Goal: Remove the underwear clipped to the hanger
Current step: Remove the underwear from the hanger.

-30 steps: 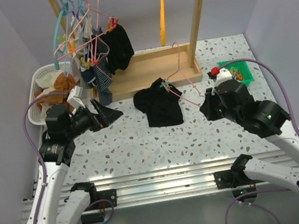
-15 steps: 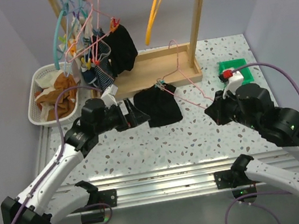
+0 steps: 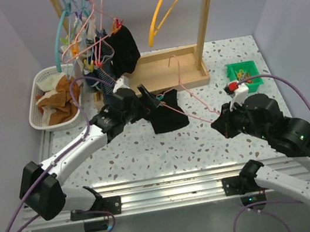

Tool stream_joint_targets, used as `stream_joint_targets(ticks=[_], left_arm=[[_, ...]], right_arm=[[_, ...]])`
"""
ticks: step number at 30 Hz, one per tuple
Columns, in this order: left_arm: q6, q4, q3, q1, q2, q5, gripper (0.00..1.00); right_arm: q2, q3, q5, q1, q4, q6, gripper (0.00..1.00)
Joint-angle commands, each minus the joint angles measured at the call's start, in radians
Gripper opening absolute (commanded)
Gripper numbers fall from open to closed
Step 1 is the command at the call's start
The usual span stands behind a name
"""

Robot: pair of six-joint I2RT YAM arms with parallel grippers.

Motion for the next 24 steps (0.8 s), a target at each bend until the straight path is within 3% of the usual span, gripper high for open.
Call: stream_joint_targets(ticks=[1, 14, 24], left_arm=[[-0.087, 0.026, 0.062, -0.008, 0.055, -0.120, 0.96], [-0.335, 0.041, 0.022, -0.008, 0.172, -0.117, 0.90], [-0.500, 0.208, -0.121, 0.004, 0.157, -0.044, 0.79]], right_arm=[[-0.023, -0.031, -0.035, -0.004, 0.042, -0.005, 0.00], [-0.079, -0.145, -0.032, -0.002, 0.105, 0.030, 0.00], [-0.101, -0.160, -0.012, -0.004, 0.129, 0.044, 0.00]])
